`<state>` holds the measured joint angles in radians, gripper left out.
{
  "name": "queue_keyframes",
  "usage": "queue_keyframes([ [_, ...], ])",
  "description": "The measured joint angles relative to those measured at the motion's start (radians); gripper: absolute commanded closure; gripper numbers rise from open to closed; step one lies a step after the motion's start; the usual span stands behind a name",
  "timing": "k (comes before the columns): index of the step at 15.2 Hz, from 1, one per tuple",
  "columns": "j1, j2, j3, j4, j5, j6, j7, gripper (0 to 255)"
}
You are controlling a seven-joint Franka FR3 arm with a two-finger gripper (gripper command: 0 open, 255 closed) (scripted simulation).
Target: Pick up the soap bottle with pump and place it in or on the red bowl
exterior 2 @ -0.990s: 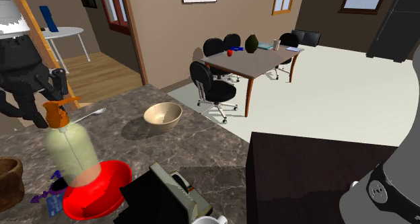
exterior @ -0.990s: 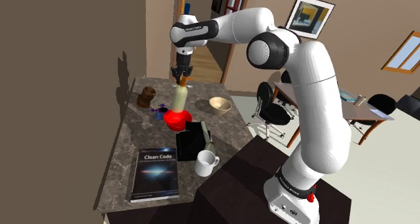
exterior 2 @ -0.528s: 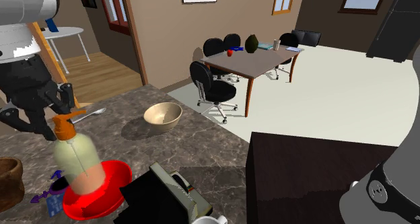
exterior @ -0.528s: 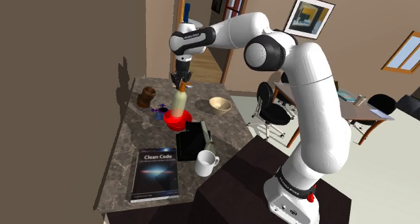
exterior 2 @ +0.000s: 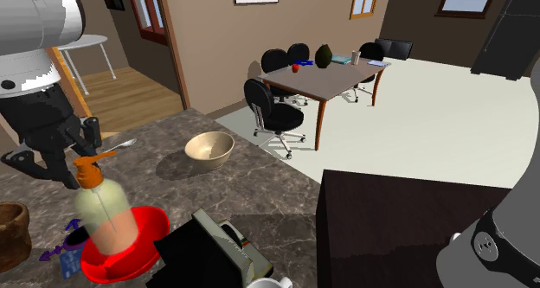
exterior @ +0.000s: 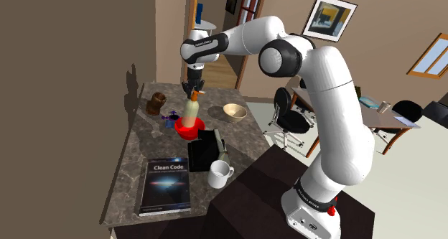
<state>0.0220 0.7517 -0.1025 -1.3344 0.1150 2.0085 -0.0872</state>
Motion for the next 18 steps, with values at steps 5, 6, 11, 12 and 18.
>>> queue_keyframes([
  [5,0.000,0.000,0.000,-0.001,0.000,0.001,0.000,0],
  [6,0.000,-0.001,0.000,-0.001,0.000,0.001,0.000,0],
  [11,0.002,-0.014,-0.001,0.016,-0.002,-0.029,0.004,0],
  [12,0.000,-0.020,-0.002,0.034,-0.003,-0.052,0.004,0],
  [18,-0.003,-0.037,-0.004,0.067,-0.006,-0.103,0.004,0],
])
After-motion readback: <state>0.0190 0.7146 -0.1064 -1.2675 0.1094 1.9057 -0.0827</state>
